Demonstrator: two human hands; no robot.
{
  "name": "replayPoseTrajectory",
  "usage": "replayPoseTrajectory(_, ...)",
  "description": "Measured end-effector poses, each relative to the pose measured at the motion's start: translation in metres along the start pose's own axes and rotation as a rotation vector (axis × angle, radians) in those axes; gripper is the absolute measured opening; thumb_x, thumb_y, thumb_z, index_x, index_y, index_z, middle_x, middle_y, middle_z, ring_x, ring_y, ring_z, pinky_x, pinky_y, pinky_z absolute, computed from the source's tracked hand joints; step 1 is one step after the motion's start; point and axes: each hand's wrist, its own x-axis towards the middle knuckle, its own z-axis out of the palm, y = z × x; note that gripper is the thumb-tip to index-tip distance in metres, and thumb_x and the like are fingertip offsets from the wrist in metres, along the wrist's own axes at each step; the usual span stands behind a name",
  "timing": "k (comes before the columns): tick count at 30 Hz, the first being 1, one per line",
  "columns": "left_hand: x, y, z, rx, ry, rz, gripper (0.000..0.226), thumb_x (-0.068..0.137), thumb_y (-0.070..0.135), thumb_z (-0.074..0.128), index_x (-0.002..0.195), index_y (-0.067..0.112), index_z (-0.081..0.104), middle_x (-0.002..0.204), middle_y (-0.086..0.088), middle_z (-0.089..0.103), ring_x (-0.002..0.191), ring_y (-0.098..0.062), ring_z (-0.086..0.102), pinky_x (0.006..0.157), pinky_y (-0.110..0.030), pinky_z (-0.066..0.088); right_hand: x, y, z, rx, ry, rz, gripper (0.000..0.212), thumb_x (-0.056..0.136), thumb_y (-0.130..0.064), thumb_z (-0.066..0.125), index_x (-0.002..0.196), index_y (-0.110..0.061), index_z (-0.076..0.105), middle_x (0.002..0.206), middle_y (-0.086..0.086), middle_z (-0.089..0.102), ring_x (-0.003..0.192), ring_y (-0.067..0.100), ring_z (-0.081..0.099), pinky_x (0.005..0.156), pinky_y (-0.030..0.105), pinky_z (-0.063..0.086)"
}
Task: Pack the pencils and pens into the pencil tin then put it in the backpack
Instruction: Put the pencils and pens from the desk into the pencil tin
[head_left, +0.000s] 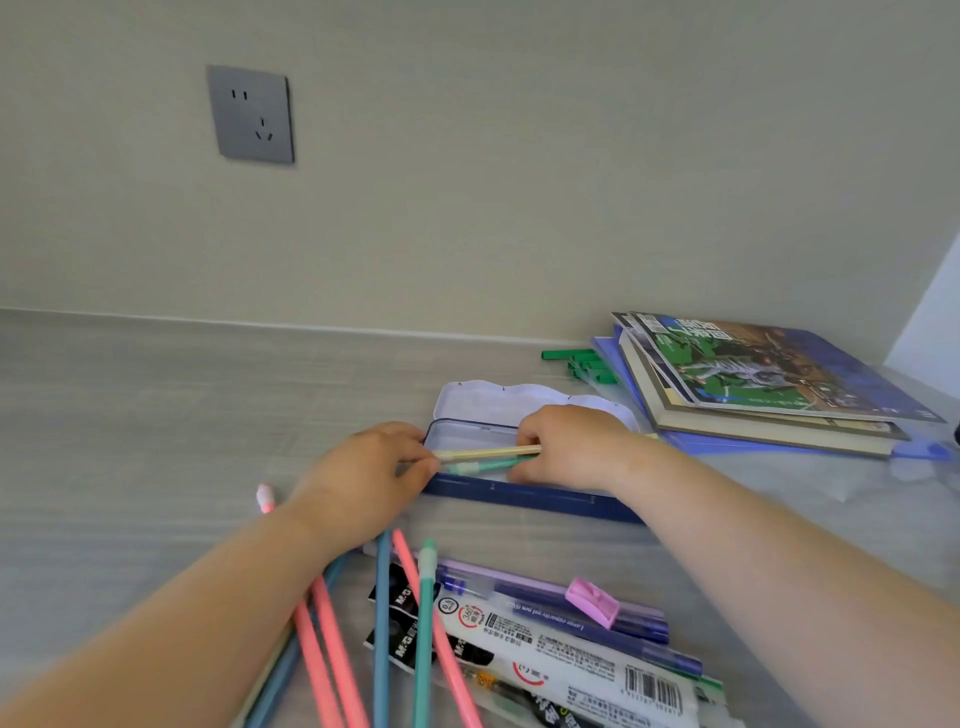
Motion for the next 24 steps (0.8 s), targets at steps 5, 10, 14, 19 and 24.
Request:
replayPoseTrajectory(5,-0.003,0.001,0.000,0.003,0.016,-0.014,0.026,0.088,0.024,0.051,0.108,0.018,0.066,0.134,0.007,0.051,0.122,-0.014,0.046,0.097,-0.021,0.032,-0.002,-0.001,-0.008,0.163,-0.070,-0.073,0.022,0.082,-0.030,0.060,0.100,-0.017,0.064,0.099,0.000,0.064,0.089,0.019,0.053,0.068,0.023,0.038)
replayPoseTrajectory(10,-0.005,0.003,-0.003,-0.017,0.006,-0.053,0.021,0.086,0.023,0.055,0.099,0.017,0.071,0.128,0.007,0.055,0.111,-0.015,0.053,0.093,-0.024,0.041,-0.011,0.018,-0.019,0.125,-0.109,-0.045,0.029,0.082,-0.025,0.062,0.110,-0.016,0.061,0.096,-0.006,0.051,0.090,0.011,0.048,0.080,0.023,0.040)
replayPoseTrajectory(14,-0.007,0.005,-0.008,-0.104,-0.009,-0.078,0.013,0.083,0.025,0.059,0.081,0.026,0.072,0.108,0.013,0.055,0.069,-0.008,0.055,0.046,-0.021,0.052,-0.016,0.033,-0.013,0.186,-0.136,0.004,0.021,0.083,-0.018,0.060,0.103,-0.016,0.066,0.081,-0.010,0.056,0.082,0.011,0.050,0.059,0.013,0.037)
replayPoseTrajectory(19,-0.006,0.002,-0.009,-0.119,0.001,-0.072,0.011,0.081,0.020,0.061,0.079,0.021,0.072,0.100,0.014,0.055,0.075,-0.010,0.059,0.056,-0.017,0.047,-0.015,0.032,-0.007,0.345,-0.229,-0.045,0.015,0.085,-0.017,0.059,0.095,-0.024,0.067,0.069,-0.018,0.056,0.068,0.006,0.051,0.062,0.012,0.040)
replayPoseTrajectory(24,-0.005,-0.005,-0.010,-0.112,0.004,-0.066,0.014,0.080,0.021,0.063,0.092,0.018,0.071,0.116,0.005,0.060,0.099,-0.010,0.051,0.085,-0.016,0.030,-0.011,0.034,-0.005,0.335,-0.205,-0.057,0.016,0.084,-0.019,0.059,0.094,-0.026,0.069,0.074,-0.018,0.059,0.072,0.003,0.053,0.070,0.015,0.043)
